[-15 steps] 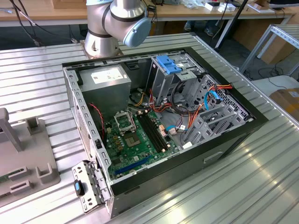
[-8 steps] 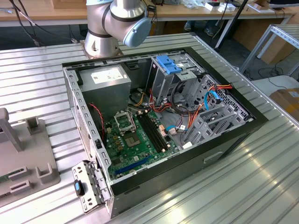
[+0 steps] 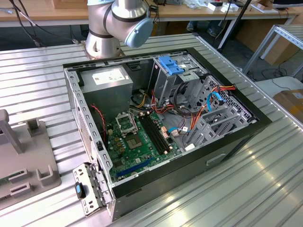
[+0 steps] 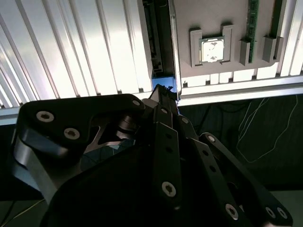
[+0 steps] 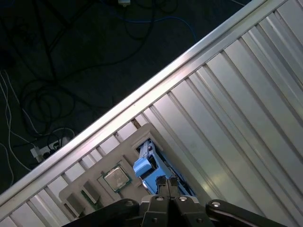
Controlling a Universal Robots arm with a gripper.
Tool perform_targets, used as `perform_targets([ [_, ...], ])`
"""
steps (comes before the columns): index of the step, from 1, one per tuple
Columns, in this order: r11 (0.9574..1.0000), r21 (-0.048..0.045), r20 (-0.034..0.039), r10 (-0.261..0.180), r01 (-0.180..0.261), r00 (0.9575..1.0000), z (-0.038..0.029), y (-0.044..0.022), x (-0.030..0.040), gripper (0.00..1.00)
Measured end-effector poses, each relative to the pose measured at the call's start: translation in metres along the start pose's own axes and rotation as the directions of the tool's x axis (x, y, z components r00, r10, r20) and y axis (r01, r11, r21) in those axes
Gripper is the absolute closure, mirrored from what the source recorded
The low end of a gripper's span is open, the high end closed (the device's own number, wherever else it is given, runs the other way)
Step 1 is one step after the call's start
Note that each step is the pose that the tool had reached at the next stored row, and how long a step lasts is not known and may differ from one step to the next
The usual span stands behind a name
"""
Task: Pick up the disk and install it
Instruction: 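Pick up the disk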
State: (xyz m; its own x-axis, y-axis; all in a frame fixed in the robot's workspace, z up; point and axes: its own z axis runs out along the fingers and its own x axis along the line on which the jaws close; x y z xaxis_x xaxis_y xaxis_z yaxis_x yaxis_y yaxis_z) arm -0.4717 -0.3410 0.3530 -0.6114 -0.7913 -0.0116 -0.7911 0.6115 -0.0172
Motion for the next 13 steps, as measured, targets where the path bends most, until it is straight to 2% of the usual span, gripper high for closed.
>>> perform_targets([
  [4,0.9999,-0.0001,0.0002,-0.010,0.010,0.9999,0.0000,0.0000,0.0000,0.89],
  [13,0.9974,-0.0008,0.0012,-0.072,0.072,0.9974,0.0000,0.0000,0.0000,0.89],
])
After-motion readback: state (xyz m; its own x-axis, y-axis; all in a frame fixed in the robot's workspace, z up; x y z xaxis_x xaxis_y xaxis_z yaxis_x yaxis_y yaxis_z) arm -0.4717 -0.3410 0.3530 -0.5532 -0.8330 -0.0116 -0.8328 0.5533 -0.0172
